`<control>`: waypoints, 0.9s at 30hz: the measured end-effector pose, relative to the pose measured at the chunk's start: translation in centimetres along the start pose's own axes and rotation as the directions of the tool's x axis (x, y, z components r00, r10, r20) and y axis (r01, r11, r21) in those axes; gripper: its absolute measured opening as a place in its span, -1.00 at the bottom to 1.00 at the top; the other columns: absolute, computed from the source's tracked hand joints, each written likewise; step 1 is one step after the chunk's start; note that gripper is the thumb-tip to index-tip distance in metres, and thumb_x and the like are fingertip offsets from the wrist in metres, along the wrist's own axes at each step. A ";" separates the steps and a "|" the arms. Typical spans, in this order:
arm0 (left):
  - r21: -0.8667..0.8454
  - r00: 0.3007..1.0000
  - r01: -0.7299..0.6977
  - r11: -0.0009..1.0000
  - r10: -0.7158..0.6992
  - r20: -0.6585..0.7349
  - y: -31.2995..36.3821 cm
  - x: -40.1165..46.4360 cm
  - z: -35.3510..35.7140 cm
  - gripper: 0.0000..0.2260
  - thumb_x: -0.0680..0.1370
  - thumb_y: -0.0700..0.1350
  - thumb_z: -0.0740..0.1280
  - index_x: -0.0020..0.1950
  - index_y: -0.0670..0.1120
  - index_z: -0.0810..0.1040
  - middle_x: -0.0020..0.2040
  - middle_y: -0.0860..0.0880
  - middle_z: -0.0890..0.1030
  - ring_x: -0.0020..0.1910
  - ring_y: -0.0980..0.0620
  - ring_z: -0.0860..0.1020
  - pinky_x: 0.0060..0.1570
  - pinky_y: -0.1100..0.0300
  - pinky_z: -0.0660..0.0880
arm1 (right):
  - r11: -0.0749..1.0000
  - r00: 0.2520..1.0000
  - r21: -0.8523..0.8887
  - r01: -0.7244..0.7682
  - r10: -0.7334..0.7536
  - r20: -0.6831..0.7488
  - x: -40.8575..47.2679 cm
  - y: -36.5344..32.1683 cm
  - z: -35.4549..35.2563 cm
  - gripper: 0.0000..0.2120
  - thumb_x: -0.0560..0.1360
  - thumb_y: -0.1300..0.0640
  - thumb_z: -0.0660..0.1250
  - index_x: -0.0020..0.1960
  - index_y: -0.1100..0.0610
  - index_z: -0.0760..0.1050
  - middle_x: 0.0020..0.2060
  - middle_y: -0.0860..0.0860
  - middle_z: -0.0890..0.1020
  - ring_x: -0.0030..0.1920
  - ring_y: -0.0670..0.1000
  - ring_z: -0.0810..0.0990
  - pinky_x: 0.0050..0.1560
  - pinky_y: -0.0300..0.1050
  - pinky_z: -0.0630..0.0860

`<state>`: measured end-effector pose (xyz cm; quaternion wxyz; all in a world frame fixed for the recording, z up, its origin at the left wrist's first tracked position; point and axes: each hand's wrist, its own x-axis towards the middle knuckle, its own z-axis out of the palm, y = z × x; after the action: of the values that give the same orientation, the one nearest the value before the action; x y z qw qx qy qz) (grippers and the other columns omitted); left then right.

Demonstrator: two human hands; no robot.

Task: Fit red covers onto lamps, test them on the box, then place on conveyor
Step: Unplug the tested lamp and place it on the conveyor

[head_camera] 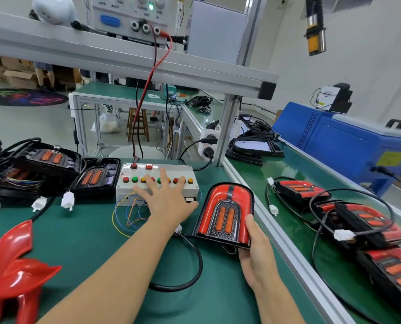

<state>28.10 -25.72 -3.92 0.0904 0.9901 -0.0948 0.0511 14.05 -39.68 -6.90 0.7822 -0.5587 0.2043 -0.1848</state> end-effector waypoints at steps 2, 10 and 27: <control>0.000 1.000 0.007 1.000 -0.007 0.017 -0.2 0.2 0.1 -0.29 0.40 0.45 0.15 0.49 0.30 0.04 0.56 -0.12 -0.21 0.46 -0.42 -0.20 0.24 -0.51 -0.21 | 1.000 1.000 0.004 0.001 -0.001 -0.002 -0.1 -0.1 0.1 -0.67 0.59 -0.08 0.21 0.18 0.09 0.58 0.00 0.07 0.71 0.00 0.04 0.69 0.06 -0.02 0.53; -0.024 0.999 -0.008 1.000 0.009 0.039 -0.1 0.1 0.2 -0.29 0.44 0.34 0.25 0.50 0.27 0.02 0.55 -0.12 -0.25 0.46 -0.43 -0.20 0.25 -0.52 -0.07 | 1.000 1.000 0.017 -0.017 0.017 -0.019 -0.4 -0.3 0.4 -0.68 0.63 -0.04 0.17 0.20 0.10 0.58 -0.01 0.06 0.72 -0.07 -0.02 0.69 -0.01 -0.09 0.51; -0.031 0.997 -0.028 0.999 0.030 0.072 -0.2 -0.3 -0.5 -0.32 0.50 0.17 0.31 0.51 0.25 -0.01 0.54 -0.11 -0.26 0.46 -0.43 -0.20 0.28 -0.50 0.00 | 0.999 1.000 0.051 -0.017 0.018 -0.012 -0.7 -0.4 0.4 -0.69 0.61 -0.05 0.19 0.18 0.08 0.59 -0.04 0.06 0.72 -0.15 -0.06 0.68 -0.09 -0.13 0.49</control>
<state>27.84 -25.41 -3.53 0.1008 0.9884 -0.1130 0.0149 13.63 -39.11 -6.34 0.7966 -0.5357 0.2092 -0.1864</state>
